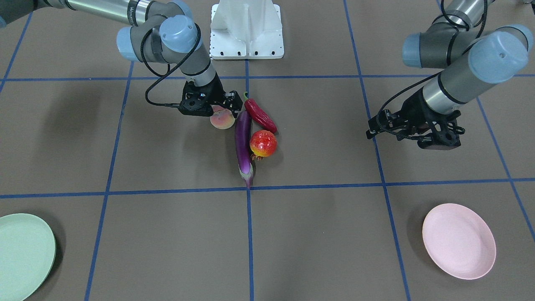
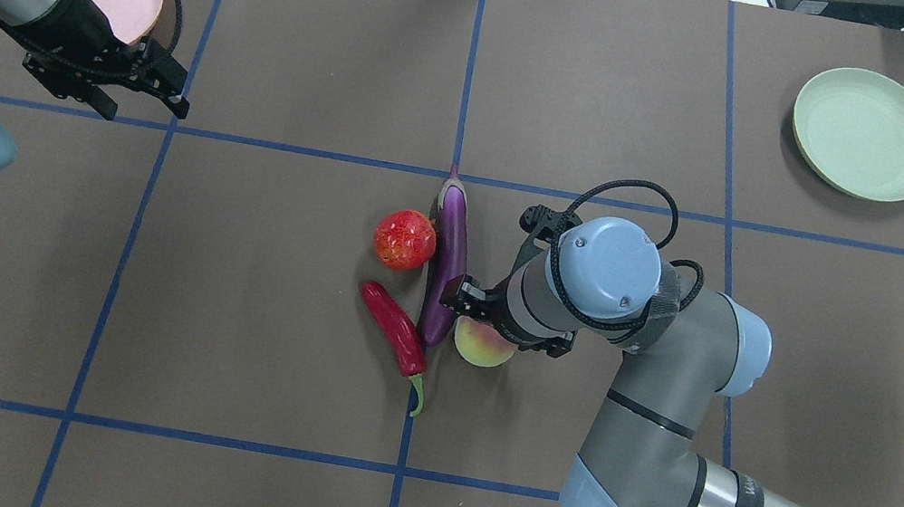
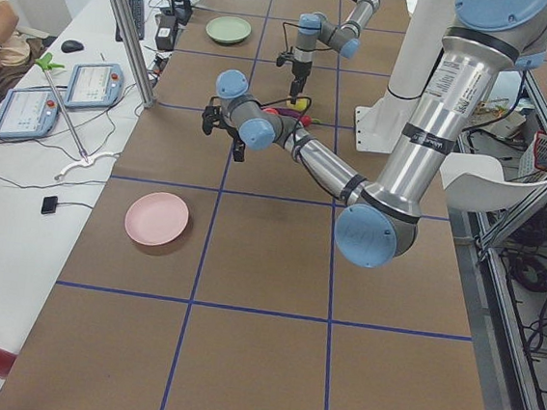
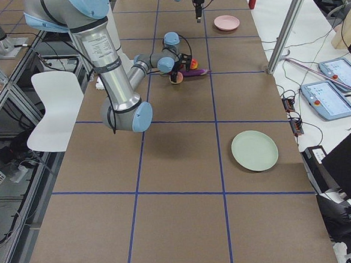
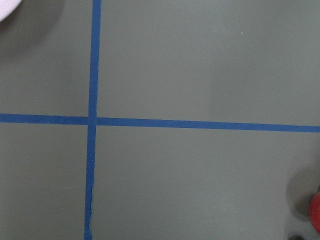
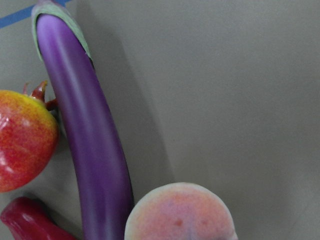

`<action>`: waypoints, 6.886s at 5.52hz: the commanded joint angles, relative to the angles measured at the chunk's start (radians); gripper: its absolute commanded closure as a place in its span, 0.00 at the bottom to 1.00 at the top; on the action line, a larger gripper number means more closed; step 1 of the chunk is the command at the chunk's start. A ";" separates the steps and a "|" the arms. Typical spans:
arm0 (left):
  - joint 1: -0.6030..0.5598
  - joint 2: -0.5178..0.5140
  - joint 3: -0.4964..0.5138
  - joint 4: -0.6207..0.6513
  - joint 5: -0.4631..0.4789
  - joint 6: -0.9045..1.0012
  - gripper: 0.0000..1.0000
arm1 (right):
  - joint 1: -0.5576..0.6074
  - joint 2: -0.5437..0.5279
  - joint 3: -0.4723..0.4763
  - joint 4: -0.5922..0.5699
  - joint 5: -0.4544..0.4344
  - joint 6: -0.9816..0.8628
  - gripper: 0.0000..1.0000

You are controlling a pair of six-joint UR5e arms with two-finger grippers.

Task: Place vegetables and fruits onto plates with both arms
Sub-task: 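Lower the right gripper and close it on the peach, then carry the peach toward the green plate while the left gripper reaches the eggplant, then lower the peach onto the green plate while the left gripper grasps the eggplant, then lift the eggplant to the pink plate while the right gripper returns toward the tomato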

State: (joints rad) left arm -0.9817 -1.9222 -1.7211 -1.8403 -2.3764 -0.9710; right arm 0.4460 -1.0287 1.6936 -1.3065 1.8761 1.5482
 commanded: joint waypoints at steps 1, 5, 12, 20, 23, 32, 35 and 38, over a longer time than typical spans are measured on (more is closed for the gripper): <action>0.002 -0.003 -0.003 -0.002 0.000 -0.029 0.00 | -0.001 -0.001 0.004 0.001 0.000 0.001 0.99; 0.171 -0.345 0.141 0.108 0.172 -0.204 0.00 | 0.357 -0.071 0.094 -0.114 0.191 -0.250 1.00; 0.379 -0.696 0.664 0.105 0.390 -0.135 0.02 | 0.691 0.082 -0.607 0.020 0.083 -0.711 1.00; 0.352 -0.732 0.689 0.050 0.388 -0.129 0.07 | 0.700 0.056 -0.643 0.036 0.072 -0.732 0.73; 0.377 -0.732 0.730 0.043 0.390 -0.132 0.08 | 0.698 0.041 -0.643 0.042 0.072 -0.734 0.68; 0.271 -0.768 0.506 0.196 0.268 -0.247 1.00 | 0.731 -0.011 -0.520 0.090 0.219 -0.794 0.00; 0.106 -0.648 0.457 0.213 0.212 -0.058 1.00 | 0.521 -0.011 -0.331 0.093 0.222 -0.502 0.00; -0.110 -0.498 0.605 0.197 0.209 0.332 1.00 | 0.288 0.018 -0.163 0.093 0.203 -0.219 0.00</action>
State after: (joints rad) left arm -1.0305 -2.4412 -1.2011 -1.6404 -2.1663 -0.7214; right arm 0.8023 -1.0149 1.4777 -1.2132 2.0893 1.2546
